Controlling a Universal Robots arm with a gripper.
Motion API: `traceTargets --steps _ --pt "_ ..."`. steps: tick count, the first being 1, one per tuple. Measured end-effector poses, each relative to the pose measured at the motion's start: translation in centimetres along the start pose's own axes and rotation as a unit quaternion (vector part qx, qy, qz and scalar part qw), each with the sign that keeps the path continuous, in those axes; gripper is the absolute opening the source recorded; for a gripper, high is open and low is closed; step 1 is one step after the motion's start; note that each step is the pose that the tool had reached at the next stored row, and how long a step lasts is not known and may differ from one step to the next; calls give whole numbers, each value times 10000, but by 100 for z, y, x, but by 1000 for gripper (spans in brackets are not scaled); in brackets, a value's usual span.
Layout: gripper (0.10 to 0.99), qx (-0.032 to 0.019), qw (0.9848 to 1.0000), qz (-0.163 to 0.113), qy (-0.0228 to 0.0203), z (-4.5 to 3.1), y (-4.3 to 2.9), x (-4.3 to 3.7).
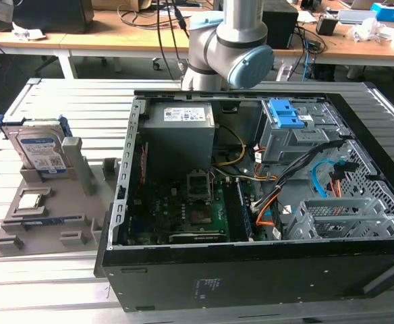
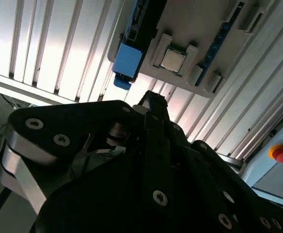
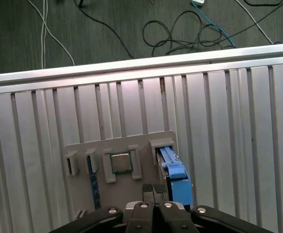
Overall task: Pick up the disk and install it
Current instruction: 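Pick up the disk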
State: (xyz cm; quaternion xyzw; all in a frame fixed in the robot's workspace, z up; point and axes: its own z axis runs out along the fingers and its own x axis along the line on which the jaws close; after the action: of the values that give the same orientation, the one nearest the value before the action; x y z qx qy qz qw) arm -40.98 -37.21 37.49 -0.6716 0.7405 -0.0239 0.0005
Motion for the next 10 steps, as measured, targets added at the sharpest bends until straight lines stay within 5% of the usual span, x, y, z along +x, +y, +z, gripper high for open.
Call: traceTargets --steps 2,10 --pt "106 2 10000 -9 16 31 -69 -97" --pt "106 5 10000 -22 58 109 -172 -192"
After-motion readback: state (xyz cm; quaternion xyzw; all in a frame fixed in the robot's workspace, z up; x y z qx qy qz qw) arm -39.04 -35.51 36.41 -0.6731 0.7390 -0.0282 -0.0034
